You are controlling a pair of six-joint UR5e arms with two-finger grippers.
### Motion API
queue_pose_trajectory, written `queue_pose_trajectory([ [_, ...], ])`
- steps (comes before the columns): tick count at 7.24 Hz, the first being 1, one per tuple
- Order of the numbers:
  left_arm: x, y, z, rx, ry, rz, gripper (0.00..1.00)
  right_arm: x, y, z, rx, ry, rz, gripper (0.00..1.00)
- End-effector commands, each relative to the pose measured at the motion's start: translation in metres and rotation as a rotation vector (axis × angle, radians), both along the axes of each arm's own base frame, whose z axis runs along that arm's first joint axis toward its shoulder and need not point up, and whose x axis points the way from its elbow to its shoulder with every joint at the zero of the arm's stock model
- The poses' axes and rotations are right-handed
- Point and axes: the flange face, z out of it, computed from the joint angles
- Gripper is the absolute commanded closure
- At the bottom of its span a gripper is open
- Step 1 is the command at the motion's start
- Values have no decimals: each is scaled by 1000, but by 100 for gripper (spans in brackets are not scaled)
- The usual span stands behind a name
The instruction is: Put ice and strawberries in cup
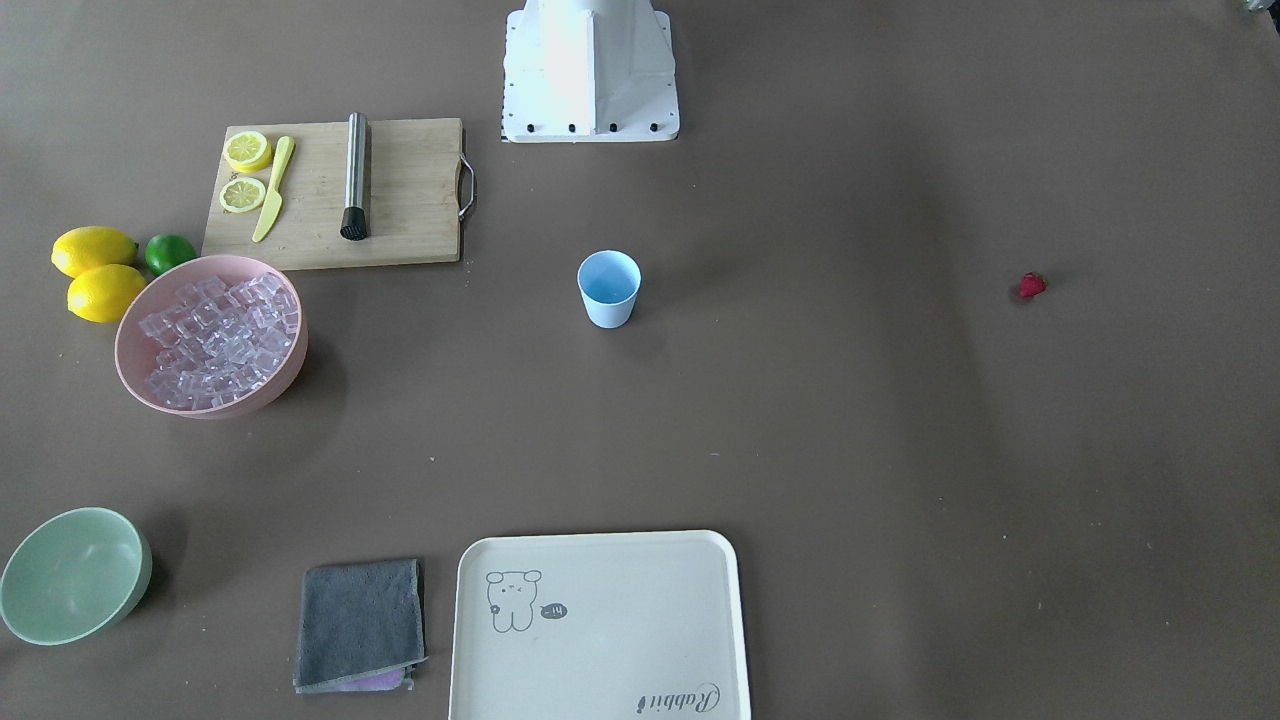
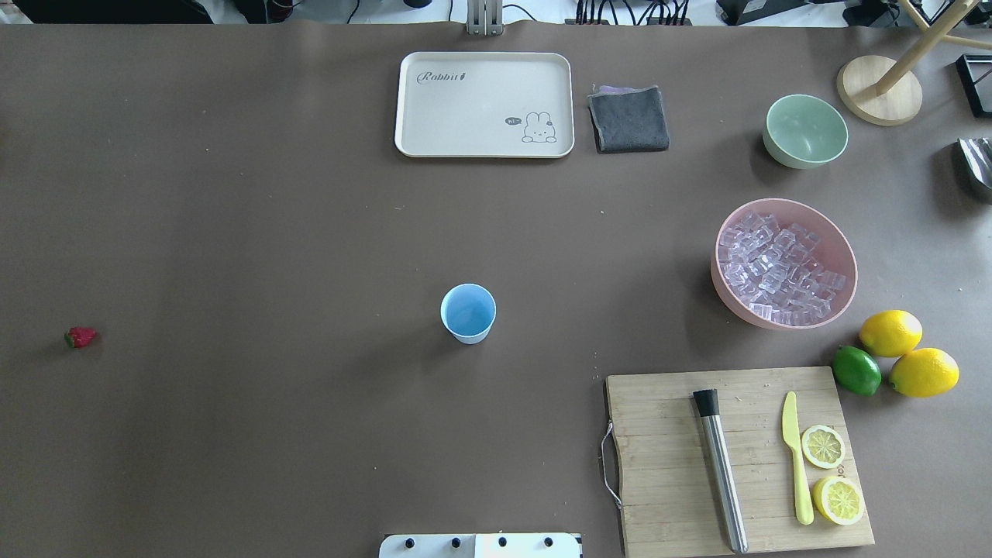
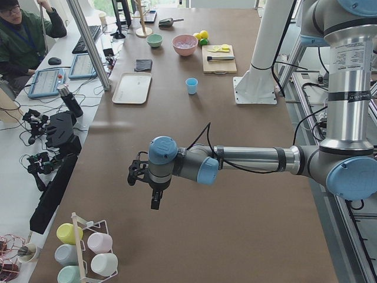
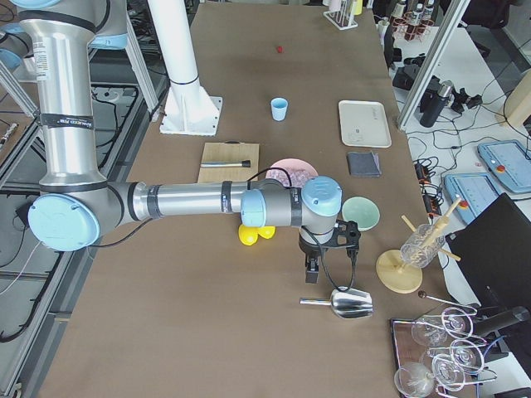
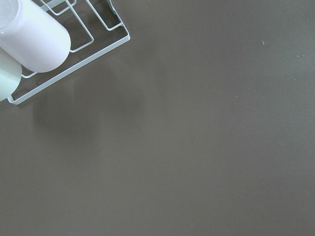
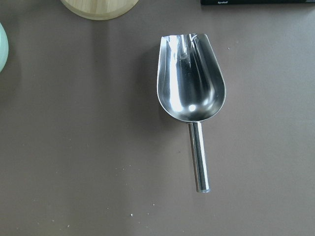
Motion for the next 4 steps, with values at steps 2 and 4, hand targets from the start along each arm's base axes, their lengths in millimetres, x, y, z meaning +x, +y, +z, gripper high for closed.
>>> queue_pose_trajectory([
  [2, 0, -1, -2, 1, 2, -3, 2, 1, 3, 2, -4, -2, 1, 0],
  [4, 0, -2, -3, 1, 2, -4, 2, 0, 4, 3, -5, -2, 0, 0],
])
